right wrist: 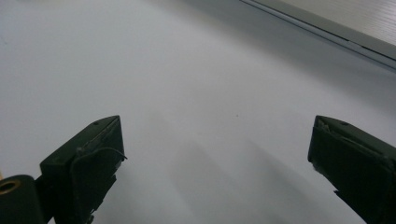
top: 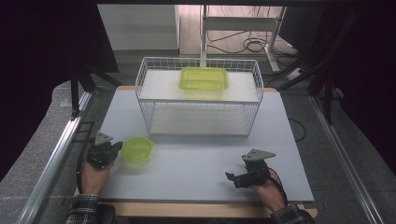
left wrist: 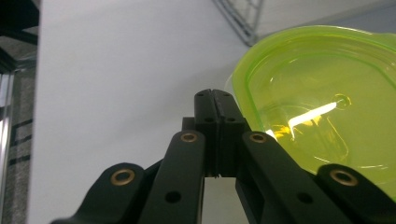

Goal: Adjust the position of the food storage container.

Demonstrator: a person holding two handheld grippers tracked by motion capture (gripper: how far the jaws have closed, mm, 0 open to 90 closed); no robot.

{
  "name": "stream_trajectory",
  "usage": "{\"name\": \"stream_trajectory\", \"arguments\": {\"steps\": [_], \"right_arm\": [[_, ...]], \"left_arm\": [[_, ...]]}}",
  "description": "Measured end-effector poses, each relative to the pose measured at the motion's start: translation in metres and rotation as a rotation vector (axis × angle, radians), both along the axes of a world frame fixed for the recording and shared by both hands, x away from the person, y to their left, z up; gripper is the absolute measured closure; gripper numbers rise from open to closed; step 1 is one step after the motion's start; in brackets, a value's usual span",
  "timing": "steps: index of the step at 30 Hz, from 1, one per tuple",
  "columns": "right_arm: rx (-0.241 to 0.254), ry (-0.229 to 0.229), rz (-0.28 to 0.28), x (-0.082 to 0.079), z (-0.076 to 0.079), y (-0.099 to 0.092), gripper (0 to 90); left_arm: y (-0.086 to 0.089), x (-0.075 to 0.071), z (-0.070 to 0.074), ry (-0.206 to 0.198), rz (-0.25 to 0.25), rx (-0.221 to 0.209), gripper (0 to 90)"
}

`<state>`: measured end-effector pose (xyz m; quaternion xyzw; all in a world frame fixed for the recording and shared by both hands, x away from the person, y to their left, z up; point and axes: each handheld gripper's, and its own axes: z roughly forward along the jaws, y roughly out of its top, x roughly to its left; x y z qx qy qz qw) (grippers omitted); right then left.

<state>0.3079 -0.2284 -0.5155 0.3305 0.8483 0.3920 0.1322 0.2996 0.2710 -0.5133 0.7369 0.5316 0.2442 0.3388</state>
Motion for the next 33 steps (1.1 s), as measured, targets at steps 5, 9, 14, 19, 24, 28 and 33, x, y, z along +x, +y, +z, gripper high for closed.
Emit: {"name": "stream_trajectory", "arguments": {"steps": [5,9,14,19,24,28,33], "right_arm": [[-0.002,0.005,0.0,0.0,-0.001,0.0,3.9],[-0.003,0.007,0.001,0.0,-0.001,0.0,3.9],[-0.007,0.013,0.001,0.0,-0.001,0.0,3.9],[-0.007,0.011,0.0,0.001,-0.001,0.0,3.9],[-0.008,0.012,0.002,0.001,-0.002,-0.001,3.9],[-0.013,0.014,0.004,0.0,-0.002,0.001,3.9],[-0.014,0.016,0.004,0.0,-0.003,0.001,3.9]], "left_arm": [[-0.019,-0.001,0.002,0.007,-0.04,0.009,90.0],[-0.037,-0.002,0.004,0.013,-0.08,0.011,90.0],[-0.059,-0.002,0.007,0.024,-0.148,0.02,90.0],[-0.056,-0.003,0.01,0.013,-0.145,0.004,90.0],[-0.044,0.0,-0.005,0.105,-0.205,-0.02,90.0],[-0.05,0.001,-0.013,0.161,-0.312,-0.036,90.0],[-0.057,0.0,-0.015,0.166,-0.359,-0.045,90.0]]}}
